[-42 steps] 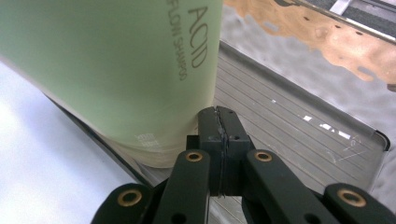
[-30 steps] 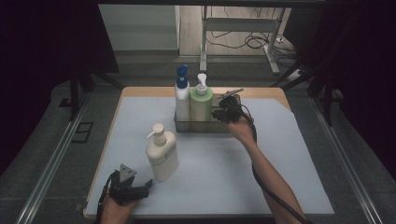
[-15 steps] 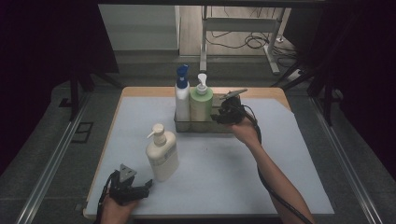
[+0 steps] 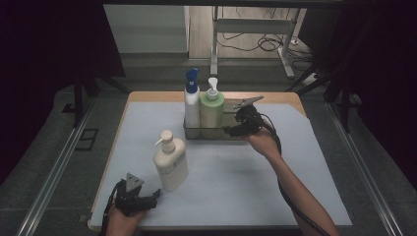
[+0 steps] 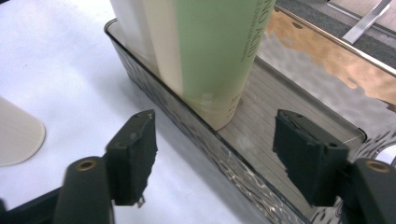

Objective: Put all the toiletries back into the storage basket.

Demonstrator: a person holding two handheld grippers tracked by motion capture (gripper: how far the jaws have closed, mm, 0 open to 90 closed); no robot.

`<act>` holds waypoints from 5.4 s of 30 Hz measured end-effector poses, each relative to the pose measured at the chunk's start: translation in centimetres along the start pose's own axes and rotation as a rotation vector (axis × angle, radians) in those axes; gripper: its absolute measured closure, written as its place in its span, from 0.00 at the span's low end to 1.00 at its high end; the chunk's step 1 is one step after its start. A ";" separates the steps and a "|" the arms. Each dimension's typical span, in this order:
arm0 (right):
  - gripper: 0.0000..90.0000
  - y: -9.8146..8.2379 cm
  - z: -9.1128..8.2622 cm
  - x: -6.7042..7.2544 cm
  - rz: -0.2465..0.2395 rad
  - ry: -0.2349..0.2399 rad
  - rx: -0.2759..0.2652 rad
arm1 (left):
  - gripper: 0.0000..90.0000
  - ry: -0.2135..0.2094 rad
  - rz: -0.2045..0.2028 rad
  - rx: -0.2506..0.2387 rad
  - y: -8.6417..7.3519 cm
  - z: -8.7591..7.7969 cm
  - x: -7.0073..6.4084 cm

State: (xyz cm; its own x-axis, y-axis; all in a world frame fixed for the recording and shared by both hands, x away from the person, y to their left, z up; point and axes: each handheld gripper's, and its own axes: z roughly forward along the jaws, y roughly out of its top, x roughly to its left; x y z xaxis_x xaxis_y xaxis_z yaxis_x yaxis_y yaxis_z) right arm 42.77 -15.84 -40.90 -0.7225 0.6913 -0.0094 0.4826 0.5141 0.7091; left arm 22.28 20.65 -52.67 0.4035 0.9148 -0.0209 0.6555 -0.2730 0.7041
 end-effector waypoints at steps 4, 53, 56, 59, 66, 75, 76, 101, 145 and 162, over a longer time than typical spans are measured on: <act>0.29 -0.4 -0.8 0.4 -0.011 0.015 0.000 | 0.14 0.000 0.000 0.000 0.0 0.0 0.0; 0.00 -9.0 -7.9 2.6 -0.050 -0.038 -0.014 | 0.13 -0.003 0.000 0.006 0.1 0.0 0.0; 0.00 -10.0 -8.1 2.6 -0.046 -0.057 -0.014 | 0.13 -0.003 0.000 0.006 0.1 0.0 0.0; 0.00 -11.0 -8.2 2.6 -0.039 -0.060 -0.011 | 0.13 -0.003 0.000 0.006 0.1 0.0 0.0; 0.00 -13.9 -8.5 2.5 -0.002 -0.073 -0.013 | 0.13 -0.001 0.000 0.009 0.1 0.0 0.0; 0.00 -16.9 -8.2 2.2 0.044 -0.080 -0.006 | 0.14 -0.004 0.000 0.011 0.2 0.0 0.1; 0.00 -17.3 -8.1 2.2 0.047 -0.085 -0.004 | 0.14 -0.004 -0.001 0.010 0.2 0.0 0.1; 0.00 -21.5 -5.8 1.9 0.113 -0.090 0.038 | 0.47 -0.001 0.005 -0.015 1.3 -0.9 1.4; 0.00 -21.6 -5.8 1.9 0.112 -0.089 0.030 | 0.99 -0.295 0.032 0.022 5.9 3.4 0.2; 0.00 -21.6 -5.8 1.9 0.113 -0.089 0.030 | 0.99 -0.310 0.077 0.073 5.5 3.6 -2.3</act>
State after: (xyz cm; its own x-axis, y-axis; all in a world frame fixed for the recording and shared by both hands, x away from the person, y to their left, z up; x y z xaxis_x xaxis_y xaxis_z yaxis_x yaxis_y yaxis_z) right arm 28.08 -28.56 -52.20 -0.6164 0.7874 0.0059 0.5741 0.4443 0.6877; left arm 27.25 15.92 -51.32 0.6211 0.7597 -0.1926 0.6554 -0.3686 0.6592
